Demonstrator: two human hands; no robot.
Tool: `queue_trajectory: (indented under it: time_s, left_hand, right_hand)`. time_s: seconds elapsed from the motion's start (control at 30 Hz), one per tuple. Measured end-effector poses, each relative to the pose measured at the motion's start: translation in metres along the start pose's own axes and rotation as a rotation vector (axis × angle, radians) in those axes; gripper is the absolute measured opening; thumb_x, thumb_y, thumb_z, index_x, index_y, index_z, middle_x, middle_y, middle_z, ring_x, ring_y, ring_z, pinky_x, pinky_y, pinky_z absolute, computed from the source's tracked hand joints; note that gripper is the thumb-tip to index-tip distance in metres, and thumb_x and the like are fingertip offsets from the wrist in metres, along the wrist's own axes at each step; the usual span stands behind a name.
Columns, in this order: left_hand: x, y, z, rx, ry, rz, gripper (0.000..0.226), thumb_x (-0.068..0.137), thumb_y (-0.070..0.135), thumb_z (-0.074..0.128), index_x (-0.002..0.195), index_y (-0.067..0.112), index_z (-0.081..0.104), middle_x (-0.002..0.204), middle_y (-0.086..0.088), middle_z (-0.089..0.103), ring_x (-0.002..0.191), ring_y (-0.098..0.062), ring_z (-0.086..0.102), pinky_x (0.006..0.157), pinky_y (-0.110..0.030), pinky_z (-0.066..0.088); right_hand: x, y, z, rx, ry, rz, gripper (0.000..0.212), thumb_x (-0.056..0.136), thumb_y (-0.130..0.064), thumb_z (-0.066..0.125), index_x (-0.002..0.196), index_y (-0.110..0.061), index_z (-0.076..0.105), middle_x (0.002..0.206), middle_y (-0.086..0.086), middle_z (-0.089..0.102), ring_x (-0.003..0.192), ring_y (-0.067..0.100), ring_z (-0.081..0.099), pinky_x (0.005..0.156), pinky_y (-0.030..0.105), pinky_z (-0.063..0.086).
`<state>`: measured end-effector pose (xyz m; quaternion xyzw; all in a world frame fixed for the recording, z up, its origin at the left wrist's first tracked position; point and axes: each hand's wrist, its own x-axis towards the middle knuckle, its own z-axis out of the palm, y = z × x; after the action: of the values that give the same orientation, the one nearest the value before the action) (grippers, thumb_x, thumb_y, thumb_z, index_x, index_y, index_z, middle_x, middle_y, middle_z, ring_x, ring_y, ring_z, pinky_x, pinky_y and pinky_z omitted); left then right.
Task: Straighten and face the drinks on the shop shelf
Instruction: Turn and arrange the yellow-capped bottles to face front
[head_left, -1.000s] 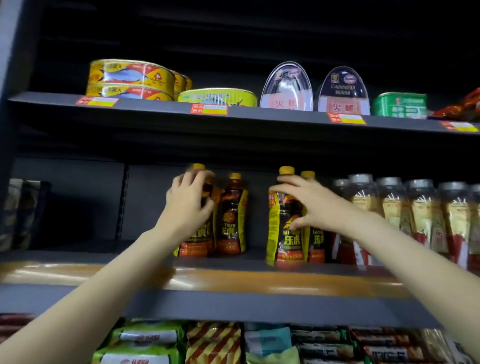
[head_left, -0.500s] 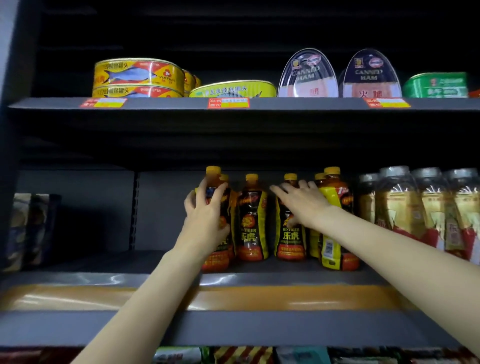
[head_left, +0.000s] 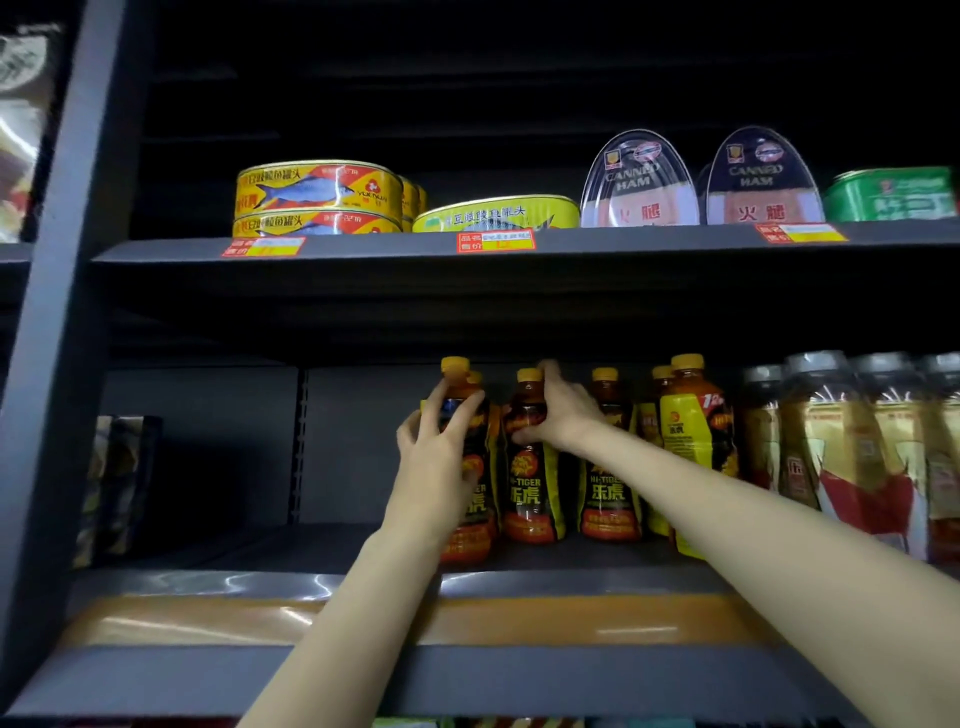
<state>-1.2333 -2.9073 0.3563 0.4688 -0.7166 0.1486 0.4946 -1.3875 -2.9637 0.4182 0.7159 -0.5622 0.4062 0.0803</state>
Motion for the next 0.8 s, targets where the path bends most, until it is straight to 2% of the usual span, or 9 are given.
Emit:
queue_trajectory:
  time_s: [0.1, 0.2, 0.33, 0.47, 0.53, 0.6, 0.7, 0.77, 0.8]
  left_hand:
    - [0.000, -0.001, 0.000, 0.000, -0.004, 0.002, 0.075, 0.088, 0.005, 0.058, 0.144, 0.039, 0.020, 0.155, 0.010, 0.000, 0.139, -0.029, 0.008, 0.103, -0.036, 0.036]
    - [0.000, -0.002, 0.000, -0.012, -0.003, -0.006, 0.075, 0.088, 0.005, 0.058, 0.143, 0.039, 0.021, 0.155, 0.010, 0.001, 0.138, -0.030, 0.008, 0.101, -0.036, 0.037]
    - [-0.001, 0.003, -0.004, 0.009, -0.040, -0.020, 0.072, 0.088, 0.004, 0.056, 0.144, 0.036, 0.023, 0.155, 0.005, 0.002, 0.137, -0.034, 0.010, 0.099, -0.038, 0.038]
    - [0.003, 0.015, -0.020, 0.156, -0.148, -0.083, 0.065, 0.089, 0.015, 0.056, 0.144, 0.029, 0.026, 0.155, -0.004, 0.010, 0.136, -0.041, 0.011, 0.105, -0.049, 0.030]
    - [0.000, 0.030, -0.032, 0.143, -0.065, -0.029, 0.054, 0.091, 0.019, 0.054, 0.142, 0.019, 0.035, 0.150, -0.011, 0.025, 0.134, -0.038, 0.022, 0.106, -0.045, 0.028]
    - [-0.011, 0.048, -0.042, -0.065, -0.027, 0.070, 0.045, 0.092, 0.023, 0.053, 0.136, 0.015, 0.044, 0.140, -0.011, 0.043, 0.129, -0.030, 0.039, 0.104, -0.033, 0.031]
    - [-0.035, 0.072, -0.052, -0.430, -0.283, 0.207, 0.050, 0.087, 0.042, 0.058, 0.133, 0.026, 0.045, 0.131, 0.003, 0.055, 0.120, -0.012, 0.052, 0.104, -0.031, 0.040]
    - [-0.049, 0.084, -0.058, -0.657, -0.405, 0.197, 0.061, 0.077, 0.051, 0.067, 0.130, 0.036, 0.041, 0.124, 0.007, 0.059, 0.111, -0.006, 0.058, 0.096, -0.030, 0.047]
    - [-0.053, 0.090, -0.060, -0.810, -0.418, 0.118, 0.064, 0.072, 0.048, 0.071, 0.127, 0.035, 0.043, 0.120, 0.004, 0.060, 0.107, -0.008, 0.061, 0.092, -0.030, 0.050]
  right_hand:
    - [-0.020, 0.002, -0.012, 0.091, 0.071, -0.107, 0.108, 0.068, -0.026, 0.084, 0.148, -0.027, 0.012, 0.144, 0.010, 0.042, 0.131, 0.030, 0.042, 0.105, 0.043, 0.040]
    - [-0.056, 0.006, -0.028, 0.198, 0.123, -0.269, 0.102, 0.069, -0.023, 0.083, 0.146, -0.033, 0.017, 0.143, 0.005, 0.038, 0.131, 0.022, 0.040, 0.104, 0.033, 0.037]
    - [-0.094, 0.010, -0.063, 0.231, 0.150, -0.300, 0.087, 0.071, -0.025, 0.081, 0.140, -0.039, 0.029, 0.130, 0.003, 0.043, 0.119, 0.016, 0.044, 0.099, 0.029, 0.036]
    - [-0.126, 0.014, -0.099, 0.392, 0.196, -0.247, 0.082, 0.069, -0.019, 0.082, 0.132, -0.042, 0.037, 0.124, 0.006, 0.049, 0.117, 0.018, 0.049, 0.102, 0.042, 0.041]
    - [-0.142, 0.016, -0.114, 0.479, 0.238, -0.237, 0.078, 0.070, -0.016, 0.081, 0.126, -0.048, 0.037, 0.121, 0.002, 0.049, 0.114, 0.020, 0.053, 0.099, 0.047, 0.045]
    - [-0.157, 0.018, -0.127, 0.596, 0.284, -0.244, 0.076, 0.073, -0.011, 0.078, 0.125, -0.048, 0.037, 0.119, -0.004, 0.049, 0.110, 0.021, 0.057, 0.093, 0.040, 0.050]
    - [-0.178, 0.020, -0.138, 0.938, 0.388, -0.251, 0.072, 0.077, -0.001, 0.072, 0.129, -0.037, 0.037, 0.121, 0.000, 0.051, 0.102, 0.016, 0.064, 0.082, 0.032, 0.055]
    - [-0.184, 0.017, -0.140, 1.192, 0.420, -0.189, 0.069, 0.080, 0.001, 0.067, 0.130, -0.035, 0.037, 0.119, 0.004, 0.054, 0.097, 0.012, 0.065, 0.079, 0.035, 0.056]
    - [-0.185, 0.016, -0.142, 1.291, 0.418, -0.149, 0.067, 0.081, 0.001, 0.066, 0.130, -0.035, 0.037, 0.119, 0.006, 0.055, 0.097, 0.014, 0.065, 0.080, 0.037, 0.056]
